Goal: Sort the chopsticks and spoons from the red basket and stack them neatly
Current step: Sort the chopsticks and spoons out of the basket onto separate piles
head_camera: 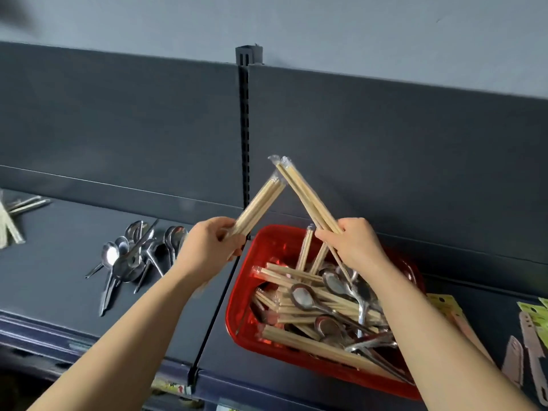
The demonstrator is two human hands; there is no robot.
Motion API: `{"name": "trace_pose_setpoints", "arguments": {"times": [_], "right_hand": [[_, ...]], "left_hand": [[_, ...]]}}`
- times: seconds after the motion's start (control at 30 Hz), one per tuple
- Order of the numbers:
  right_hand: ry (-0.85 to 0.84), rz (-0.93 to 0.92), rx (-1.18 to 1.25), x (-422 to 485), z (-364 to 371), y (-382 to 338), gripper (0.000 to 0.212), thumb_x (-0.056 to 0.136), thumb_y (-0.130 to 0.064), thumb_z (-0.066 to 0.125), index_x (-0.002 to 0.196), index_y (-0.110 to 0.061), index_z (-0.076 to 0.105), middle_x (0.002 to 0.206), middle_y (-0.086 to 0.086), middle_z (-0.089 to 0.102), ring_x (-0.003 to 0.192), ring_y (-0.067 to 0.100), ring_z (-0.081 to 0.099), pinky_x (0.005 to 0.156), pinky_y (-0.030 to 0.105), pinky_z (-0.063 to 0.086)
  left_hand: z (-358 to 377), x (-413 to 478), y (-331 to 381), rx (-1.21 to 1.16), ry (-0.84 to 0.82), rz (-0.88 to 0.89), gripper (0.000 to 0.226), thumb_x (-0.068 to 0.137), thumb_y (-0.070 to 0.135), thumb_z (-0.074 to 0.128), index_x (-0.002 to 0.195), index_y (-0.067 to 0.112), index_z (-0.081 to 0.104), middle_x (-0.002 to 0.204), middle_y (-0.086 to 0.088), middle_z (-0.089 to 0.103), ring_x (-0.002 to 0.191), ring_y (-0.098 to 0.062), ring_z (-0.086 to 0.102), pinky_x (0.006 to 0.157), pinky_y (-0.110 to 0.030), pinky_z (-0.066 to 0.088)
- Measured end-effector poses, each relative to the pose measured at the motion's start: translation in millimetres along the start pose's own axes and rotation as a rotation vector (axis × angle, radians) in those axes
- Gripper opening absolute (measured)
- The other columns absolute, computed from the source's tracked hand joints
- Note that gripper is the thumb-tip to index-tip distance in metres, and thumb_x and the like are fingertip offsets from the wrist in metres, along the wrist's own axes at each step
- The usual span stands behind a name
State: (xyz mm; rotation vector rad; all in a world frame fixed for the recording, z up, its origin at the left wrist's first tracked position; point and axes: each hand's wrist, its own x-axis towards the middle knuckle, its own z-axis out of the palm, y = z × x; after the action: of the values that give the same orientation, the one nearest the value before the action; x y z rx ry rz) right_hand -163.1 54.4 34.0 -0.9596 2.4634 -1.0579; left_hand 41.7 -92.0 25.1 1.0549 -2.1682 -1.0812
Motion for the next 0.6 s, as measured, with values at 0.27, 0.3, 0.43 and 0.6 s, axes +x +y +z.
{"name": "trace_pose_setpoints", "arguments": {"times": [0.27,0.3,0.43,0.6], "right_hand": [[-0.258,-0.157,0.131,-11,89,-114,0.027,0.083,-0.031,0.074,0.069,-0.01,0.065,0.051,-0.003,0.048,0.042,0.01,0.041,0.044,0.023,0.031],[-0.283,-0.181,0.14,-13,106,-129,0.025,0.083,-0.031,0.074,0.072,-0.009,0.068,0.051,-0.004,0.046,0.041,0.01,0.038,0.045,0.023,0.031],[-0.405,-0.26,0.127,-24,185,-192,0.028,0.083,-0.031,0.073,0.079,-0.003,0.07,0.057,0.0,0.049,0.051,0.013,0.043,0.051,0.026,0.035],[-0.485,-0.281,0.093,-37,300,-270,0.025,0.079,-0.029,0.075,0.069,-0.009,0.066,0.049,-0.004,0.046,0.048,0.014,0.041,0.051,0.027,0.034]], "left_hand": [[-119,-22,-53,0.107,0.305,-0.086,0.014,0.083,0.02,0.07,0.084,0.034,0.067,0.065,0.006,0.071,0.057,-0.015,0.063,0.058,-0.026,0.047],[-135,-26,-65,0.106,0.34,-0.12,0.011,0.083,0.02,0.071,0.087,0.03,0.068,0.065,0.006,0.071,0.058,-0.014,0.064,0.059,-0.026,0.048],[-207,-45,-128,0.053,0.418,-0.26,0.002,0.084,0.019,0.07,0.085,0.02,0.068,0.066,0.003,0.072,0.065,-0.016,0.07,0.071,-0.04,0.059],[-306,-67,-209,0.103,0.496,-0.354,0.009,0.084,0.018,0.07,0.081,0.024,0.064,0.065,0.002,0.072,0.057,-0.007,0.068,0.057,-0.03,0.056]]}}
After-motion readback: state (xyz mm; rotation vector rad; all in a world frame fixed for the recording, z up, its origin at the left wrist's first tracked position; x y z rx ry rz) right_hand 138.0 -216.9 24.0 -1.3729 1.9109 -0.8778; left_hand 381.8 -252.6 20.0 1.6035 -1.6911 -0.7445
